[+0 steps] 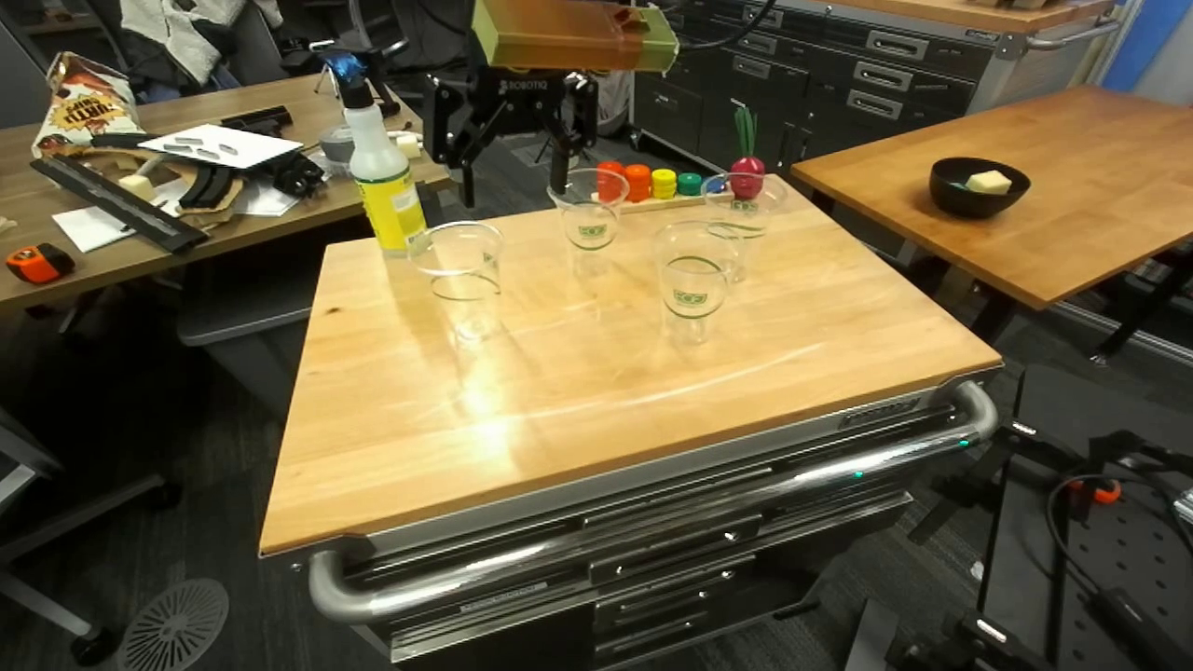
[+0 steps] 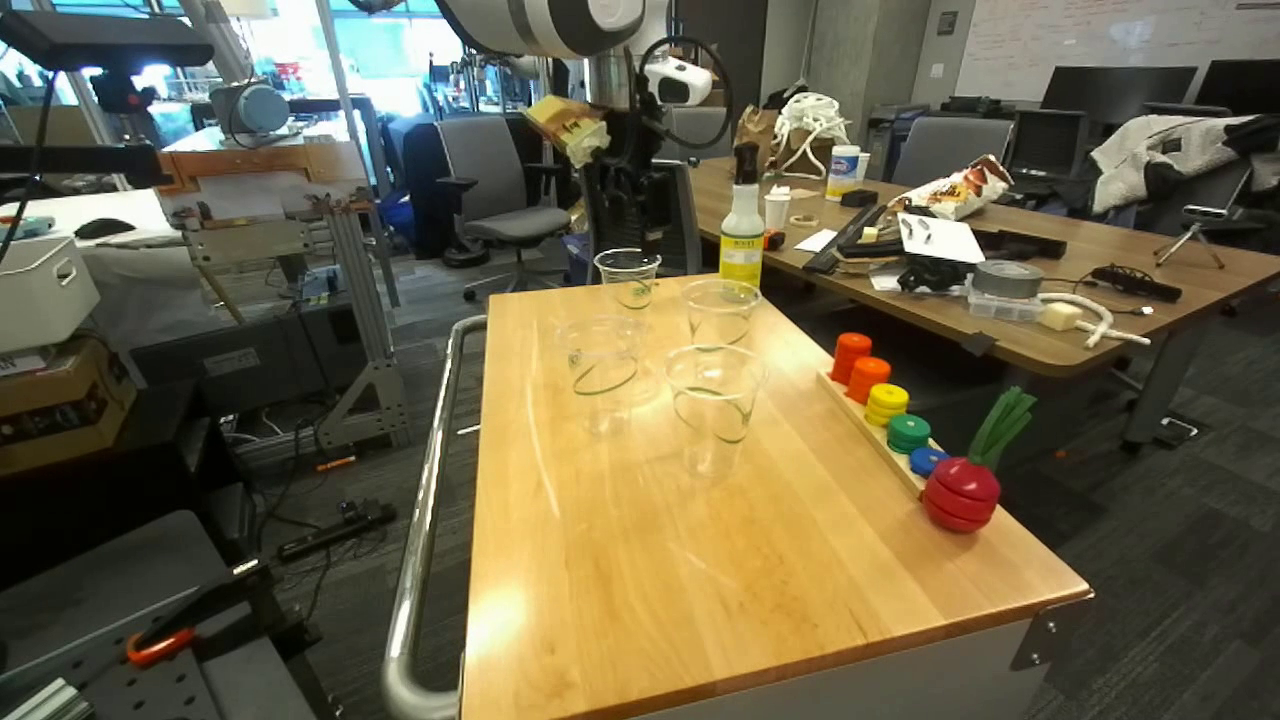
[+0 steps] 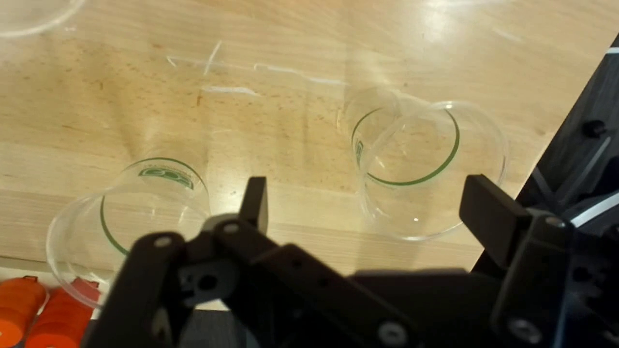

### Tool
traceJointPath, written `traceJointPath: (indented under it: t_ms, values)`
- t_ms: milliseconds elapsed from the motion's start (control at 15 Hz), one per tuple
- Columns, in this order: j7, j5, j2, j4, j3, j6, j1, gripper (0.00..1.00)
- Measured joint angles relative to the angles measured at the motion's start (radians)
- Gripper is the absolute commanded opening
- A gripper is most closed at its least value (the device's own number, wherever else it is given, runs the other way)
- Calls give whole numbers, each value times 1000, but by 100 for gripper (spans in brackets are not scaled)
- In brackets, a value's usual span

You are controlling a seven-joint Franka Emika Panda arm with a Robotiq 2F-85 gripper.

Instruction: Stack the plastic cups

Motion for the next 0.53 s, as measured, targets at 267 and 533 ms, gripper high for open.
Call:
traceJointPath:
  t_ms: [267, 533]
  values:
    - [32, 0, 69, 67, -14, -15, 11, 100]
    - [32, -5, 93, 79, -16, -53, 32, 74]
